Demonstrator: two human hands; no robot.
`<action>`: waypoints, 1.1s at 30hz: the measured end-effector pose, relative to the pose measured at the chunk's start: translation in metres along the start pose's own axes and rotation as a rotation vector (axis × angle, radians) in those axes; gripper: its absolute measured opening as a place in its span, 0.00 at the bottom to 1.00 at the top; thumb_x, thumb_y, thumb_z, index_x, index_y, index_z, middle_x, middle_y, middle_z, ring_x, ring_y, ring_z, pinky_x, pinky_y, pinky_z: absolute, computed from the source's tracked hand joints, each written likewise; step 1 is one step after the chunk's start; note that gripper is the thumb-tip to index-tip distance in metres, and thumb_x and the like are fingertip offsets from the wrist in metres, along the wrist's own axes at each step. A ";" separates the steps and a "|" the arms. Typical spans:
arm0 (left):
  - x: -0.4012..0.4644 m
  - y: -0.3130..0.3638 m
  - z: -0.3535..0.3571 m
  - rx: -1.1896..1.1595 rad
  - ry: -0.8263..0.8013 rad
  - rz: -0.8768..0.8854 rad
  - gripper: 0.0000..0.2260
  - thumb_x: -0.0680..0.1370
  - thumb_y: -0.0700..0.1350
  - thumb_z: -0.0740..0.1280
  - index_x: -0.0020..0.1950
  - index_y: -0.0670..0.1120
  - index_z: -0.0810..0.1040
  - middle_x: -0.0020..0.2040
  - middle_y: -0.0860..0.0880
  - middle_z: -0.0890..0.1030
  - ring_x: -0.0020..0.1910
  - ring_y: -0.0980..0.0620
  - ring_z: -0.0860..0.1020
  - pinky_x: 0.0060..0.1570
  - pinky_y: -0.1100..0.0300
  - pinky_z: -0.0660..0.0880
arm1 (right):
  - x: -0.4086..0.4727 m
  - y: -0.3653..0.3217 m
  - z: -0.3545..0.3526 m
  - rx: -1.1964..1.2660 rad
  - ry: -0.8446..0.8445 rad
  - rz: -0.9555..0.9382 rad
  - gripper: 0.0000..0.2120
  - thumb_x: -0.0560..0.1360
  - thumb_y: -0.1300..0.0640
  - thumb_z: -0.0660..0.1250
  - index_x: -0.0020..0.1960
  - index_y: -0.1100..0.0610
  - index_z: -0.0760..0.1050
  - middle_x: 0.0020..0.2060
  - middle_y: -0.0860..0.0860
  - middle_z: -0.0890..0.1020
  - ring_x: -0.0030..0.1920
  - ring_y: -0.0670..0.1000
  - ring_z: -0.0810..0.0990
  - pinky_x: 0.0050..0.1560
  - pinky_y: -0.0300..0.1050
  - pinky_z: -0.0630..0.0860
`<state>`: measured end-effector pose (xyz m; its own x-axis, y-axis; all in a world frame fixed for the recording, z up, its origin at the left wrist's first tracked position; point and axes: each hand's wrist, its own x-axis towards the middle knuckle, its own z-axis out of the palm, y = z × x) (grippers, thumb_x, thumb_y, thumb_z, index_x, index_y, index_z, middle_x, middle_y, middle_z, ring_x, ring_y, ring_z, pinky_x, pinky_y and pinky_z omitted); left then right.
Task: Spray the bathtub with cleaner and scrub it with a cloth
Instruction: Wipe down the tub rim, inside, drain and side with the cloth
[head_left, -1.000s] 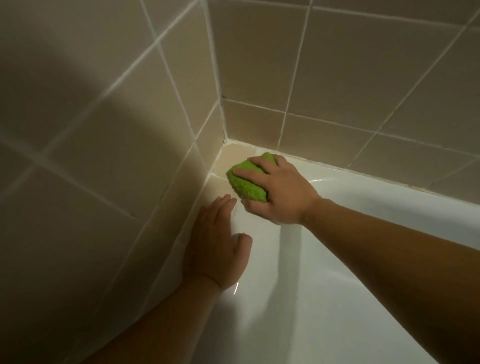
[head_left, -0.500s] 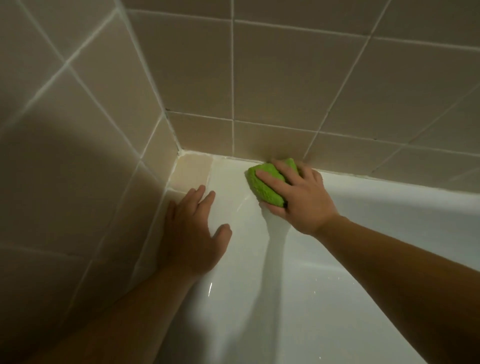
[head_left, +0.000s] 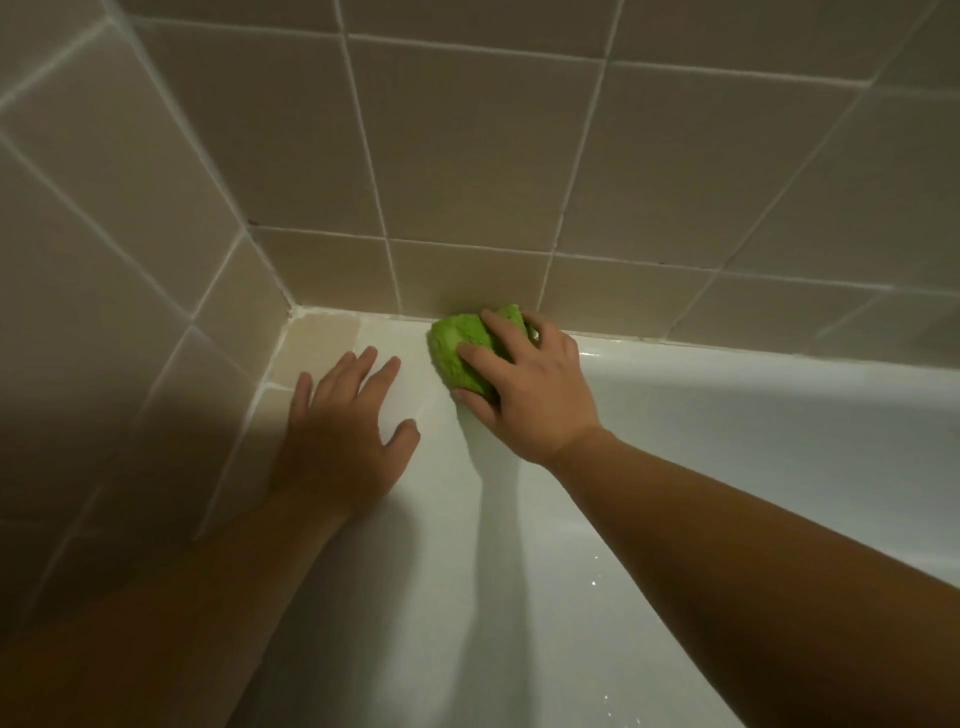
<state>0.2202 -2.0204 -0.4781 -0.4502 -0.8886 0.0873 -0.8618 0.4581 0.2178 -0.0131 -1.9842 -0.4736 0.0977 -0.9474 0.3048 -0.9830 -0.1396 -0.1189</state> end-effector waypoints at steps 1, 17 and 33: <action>0.000 0.001 0.000 0.024 0.004 0.006 0.32 0.75 0.60 0.59 0.78 0.50 0.70 0.78 0.44 0.69 0.76 0.41 0.67 0.73 0.32 0.62 | -0.008 0.012 -0.003 -0.004 0.008 0.002 0.19 0.78 0.41 0.67 0.66 0.46 0.77 0.72 0.56 0.74 0.64 0.68 0.71 0.59 0.62 0.74; 0.050 0.112 0.018 0.086 -0.220 -0.133 0.28 0.86 0.50 0.56 0.83 0.61 0.49 0.85 0.50 0.48 0.83 0.42 0.45 0.77 0.29 0.44 | -0.077 0.115 -0.036 -0.025 0.016 0.178 0.18 0.73 0.57 0.75 0.62 0.50 0.78 0.67 0.59 0.74 0.56 0.67 0.73 0.52 0.59 0.78; 0.057 0.214 0.028 0.090 -0.331 -0.077 0.39 0.81 0.54 0.66 0.83 0.63 0.44 0.84 0.44 0.47 0.82 0.38 0.43 0.77 0.31 0.47 | -0.180 0.254 -0.069 -0.058 0.041 0.323 0.22 0.69 0.60 0.79 0.61 0.53 0.78 0.69 0.60 0.73 0.59 0.69 0.71 0.56 0.62 0.78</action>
<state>0.0034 -1.9719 -0.4537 -0.4216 -0.8718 -0.2495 -0.9067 0.4031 0.1238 -0.2915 -1.8292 -0.4936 -0.2256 -0.9274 0.2983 -0.9696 0.1838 -0.1618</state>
